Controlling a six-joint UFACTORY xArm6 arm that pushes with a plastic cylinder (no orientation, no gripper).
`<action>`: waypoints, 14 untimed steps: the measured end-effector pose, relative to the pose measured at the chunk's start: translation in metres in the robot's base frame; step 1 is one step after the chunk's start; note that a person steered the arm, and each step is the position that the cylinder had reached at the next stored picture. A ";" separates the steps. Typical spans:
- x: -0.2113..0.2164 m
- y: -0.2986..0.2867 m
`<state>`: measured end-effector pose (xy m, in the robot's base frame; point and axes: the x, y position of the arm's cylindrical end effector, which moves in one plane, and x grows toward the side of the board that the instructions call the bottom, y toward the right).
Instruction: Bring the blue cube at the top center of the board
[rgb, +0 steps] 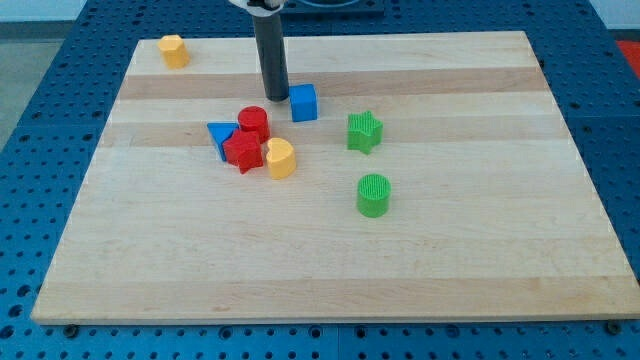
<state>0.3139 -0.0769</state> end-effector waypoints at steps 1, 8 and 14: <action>0.020 0.000; -0.009 0.093; -0.043 0.014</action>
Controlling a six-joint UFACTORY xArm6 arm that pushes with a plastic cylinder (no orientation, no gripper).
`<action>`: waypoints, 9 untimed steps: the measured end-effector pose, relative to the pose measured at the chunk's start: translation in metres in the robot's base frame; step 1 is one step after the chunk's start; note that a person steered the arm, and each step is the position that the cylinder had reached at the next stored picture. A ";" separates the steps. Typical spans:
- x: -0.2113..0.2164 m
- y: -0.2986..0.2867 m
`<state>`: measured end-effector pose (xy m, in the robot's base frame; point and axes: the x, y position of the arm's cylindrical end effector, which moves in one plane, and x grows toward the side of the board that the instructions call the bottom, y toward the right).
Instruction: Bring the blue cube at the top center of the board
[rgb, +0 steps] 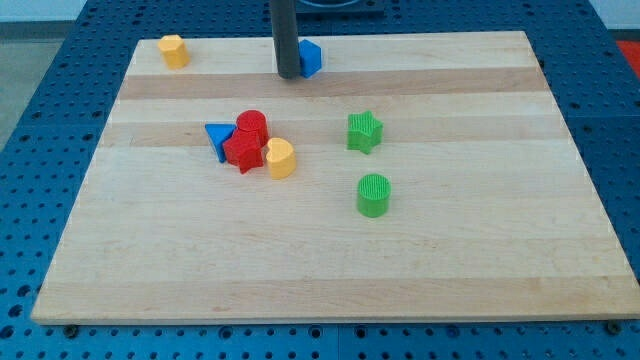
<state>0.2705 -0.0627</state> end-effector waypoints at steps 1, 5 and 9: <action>0.000 0.004; -0.007 0.047; -0.025 0.053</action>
<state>0.2453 -0.0099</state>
